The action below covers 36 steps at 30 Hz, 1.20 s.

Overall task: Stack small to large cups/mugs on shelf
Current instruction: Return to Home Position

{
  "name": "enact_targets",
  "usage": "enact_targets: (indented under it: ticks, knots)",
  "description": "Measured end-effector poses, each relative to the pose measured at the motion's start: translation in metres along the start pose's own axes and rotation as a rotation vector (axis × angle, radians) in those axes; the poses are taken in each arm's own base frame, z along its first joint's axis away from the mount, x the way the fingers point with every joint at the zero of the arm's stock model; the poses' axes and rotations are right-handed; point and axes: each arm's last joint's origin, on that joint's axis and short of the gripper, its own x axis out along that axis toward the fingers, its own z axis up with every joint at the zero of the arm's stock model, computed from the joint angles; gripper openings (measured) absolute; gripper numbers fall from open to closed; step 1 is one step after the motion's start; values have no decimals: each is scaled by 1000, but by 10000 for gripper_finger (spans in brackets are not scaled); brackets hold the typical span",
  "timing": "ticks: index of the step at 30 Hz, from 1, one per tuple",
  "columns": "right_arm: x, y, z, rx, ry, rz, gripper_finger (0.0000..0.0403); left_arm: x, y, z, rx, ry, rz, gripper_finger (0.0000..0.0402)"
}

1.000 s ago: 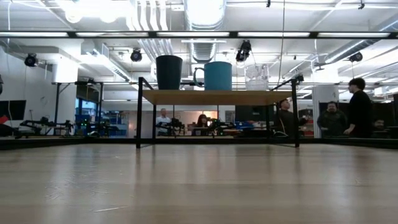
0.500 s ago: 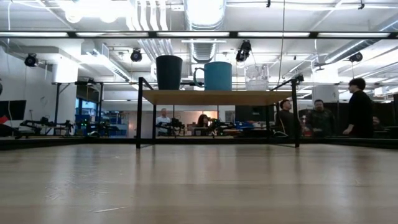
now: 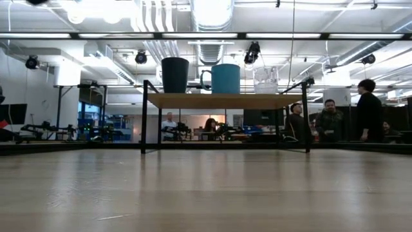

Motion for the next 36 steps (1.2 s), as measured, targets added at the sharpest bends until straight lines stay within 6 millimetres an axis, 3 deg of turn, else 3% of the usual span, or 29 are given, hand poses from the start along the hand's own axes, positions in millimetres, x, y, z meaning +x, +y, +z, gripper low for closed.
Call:
enact_targets:
  ticks: [7, 13, 21, 27, 29, 32, 36]
  knots:
    - [19, -9, -54, 109, -122, 63, 111, 17, 17, -57, -74, -71, -139, 93]
    - [29, -18, -94, 142, -219, 163, 116, 30, 23, -88, -72, -186, -310, 93]
    - [39, -32, -145, 196, -290, 257, 110, 60, 35, -137, -32, -67, -341, 93]
    - [34, -37, -153, 150, -390, 367, 112, 82, 33, -148, 38, -51, -446, 93]
    - [34, -37, -153, 115, -403, 377, 114, 86, 30, -146, 77, -124, -491, 93]
    - [35, -38, -157, 92, -384, 366, 113, 89, 30, -147, 103, -202, -527, 93]
    - [38, -41, -170, 106, -304, 347, 108, 97, 32, -158, 114, -158, -549, 93]
